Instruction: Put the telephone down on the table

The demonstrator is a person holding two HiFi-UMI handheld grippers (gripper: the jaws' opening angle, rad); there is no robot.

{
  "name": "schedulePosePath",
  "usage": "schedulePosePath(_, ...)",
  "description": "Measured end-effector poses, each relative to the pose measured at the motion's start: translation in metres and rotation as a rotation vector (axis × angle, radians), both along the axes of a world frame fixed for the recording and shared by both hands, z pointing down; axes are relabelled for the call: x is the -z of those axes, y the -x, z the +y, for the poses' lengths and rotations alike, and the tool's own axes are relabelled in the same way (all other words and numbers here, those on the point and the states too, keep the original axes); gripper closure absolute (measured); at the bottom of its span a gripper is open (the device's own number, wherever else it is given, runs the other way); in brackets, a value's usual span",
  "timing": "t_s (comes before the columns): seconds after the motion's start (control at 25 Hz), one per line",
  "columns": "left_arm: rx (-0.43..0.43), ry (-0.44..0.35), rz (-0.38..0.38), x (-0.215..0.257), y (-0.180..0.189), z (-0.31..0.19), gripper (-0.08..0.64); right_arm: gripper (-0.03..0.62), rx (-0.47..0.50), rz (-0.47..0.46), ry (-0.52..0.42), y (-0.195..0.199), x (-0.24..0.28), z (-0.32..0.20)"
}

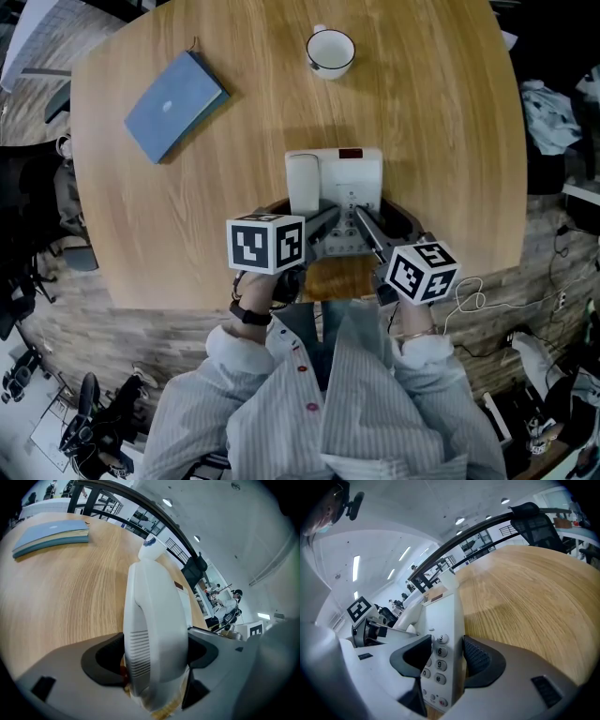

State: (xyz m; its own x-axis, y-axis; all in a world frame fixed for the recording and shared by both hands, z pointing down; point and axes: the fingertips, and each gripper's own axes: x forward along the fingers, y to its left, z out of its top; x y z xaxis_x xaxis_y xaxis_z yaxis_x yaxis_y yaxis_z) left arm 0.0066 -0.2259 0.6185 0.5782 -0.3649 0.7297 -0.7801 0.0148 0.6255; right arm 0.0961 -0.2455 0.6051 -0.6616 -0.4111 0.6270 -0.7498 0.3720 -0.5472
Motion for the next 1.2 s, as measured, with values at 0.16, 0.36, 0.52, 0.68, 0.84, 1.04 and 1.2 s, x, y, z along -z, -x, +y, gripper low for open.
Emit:
schedulePosePath(0.16, -0.006, -0.010, -0.008, 0.001, 0.000, -0.001, 0.181, 0.362, 0.005, 0.016, -0.010, 0.000, 0.001, -0.001)
schedulePosePath(0.36, -0.033, -0.066, -0.117, 0.006, 0.008, -0.006, 0.183, 0.362, 0.002, 0.057, -0.033, -0.004, 0.006, -0.001)
schedulePosePath(0.52, 0.021, -0.097, -0.046, 0.026, 0.017, -0.014, 0.192, 0.362, -0.010, 0.065, -0.045, -0.008, 0.015, -0.001)
schedulePosePath(0.68, 0.058, -0.133, -0.014, 0.051, 0.030, -0.016, 0.198, 0.362, -0.024, 0.059, -0.075, -0.009, 0.034, 0.003)
schedulePosePath(0.84, 0.073, -0.187, 0.014, 0.079, 0.033, -0.014, 0.219, 0.362, -0.022, 0.043, -0.115, -0.004, 0.057, 0.008)
schedulePosePath(1.04, 0.050, -0.275, 0.073, 0.121, 0.018, -0.015, 0.225, 0.364, -0.008, 0.027, -0.164, -0.001, 0.088, 0.013)
schedulePosePath(1.2, 0.055, -0.353, 0.144, 0.161, 0.007, -0.019, 0.238, 0.367, -0.012, -0.034, -0.211, 0.002, 0.120, 0.011)
